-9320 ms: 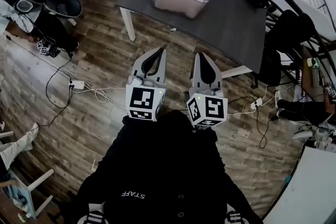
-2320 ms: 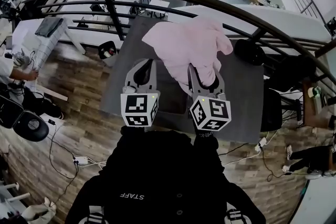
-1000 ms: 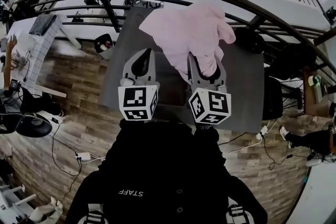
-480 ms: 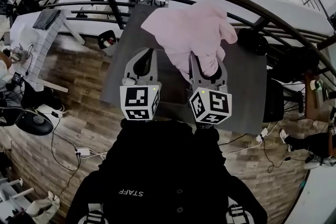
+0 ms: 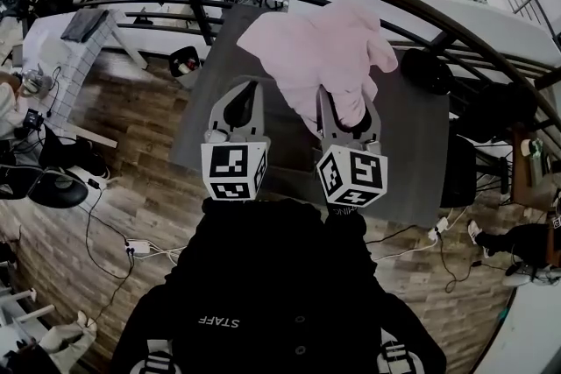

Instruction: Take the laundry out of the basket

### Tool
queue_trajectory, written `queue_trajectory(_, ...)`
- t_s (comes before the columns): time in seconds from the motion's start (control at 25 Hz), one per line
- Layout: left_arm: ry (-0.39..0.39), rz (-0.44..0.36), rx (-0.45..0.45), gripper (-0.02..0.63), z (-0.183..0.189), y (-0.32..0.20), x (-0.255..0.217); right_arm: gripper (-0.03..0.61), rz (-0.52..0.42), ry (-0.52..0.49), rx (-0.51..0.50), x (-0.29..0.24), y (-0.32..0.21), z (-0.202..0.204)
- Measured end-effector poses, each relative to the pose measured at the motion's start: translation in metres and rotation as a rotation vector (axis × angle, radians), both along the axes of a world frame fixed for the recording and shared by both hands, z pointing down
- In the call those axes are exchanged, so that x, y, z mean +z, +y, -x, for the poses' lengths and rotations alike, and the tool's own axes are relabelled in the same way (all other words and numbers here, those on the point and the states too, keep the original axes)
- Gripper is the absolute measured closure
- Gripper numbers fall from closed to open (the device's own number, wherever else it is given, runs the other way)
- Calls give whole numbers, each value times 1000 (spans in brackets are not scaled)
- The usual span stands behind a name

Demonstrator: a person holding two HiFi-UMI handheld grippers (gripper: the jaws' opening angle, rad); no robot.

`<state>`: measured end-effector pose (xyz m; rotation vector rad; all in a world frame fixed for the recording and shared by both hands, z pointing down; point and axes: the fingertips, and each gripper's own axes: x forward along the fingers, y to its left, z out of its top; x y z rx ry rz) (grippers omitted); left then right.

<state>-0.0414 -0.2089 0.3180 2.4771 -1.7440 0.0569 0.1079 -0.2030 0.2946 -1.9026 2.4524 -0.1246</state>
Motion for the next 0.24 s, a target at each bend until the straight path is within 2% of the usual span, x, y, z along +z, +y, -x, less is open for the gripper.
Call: queue_trajectory(0.24,5,10,-11,612,5,2,0,336,-1,7,-10,-3,3,5)
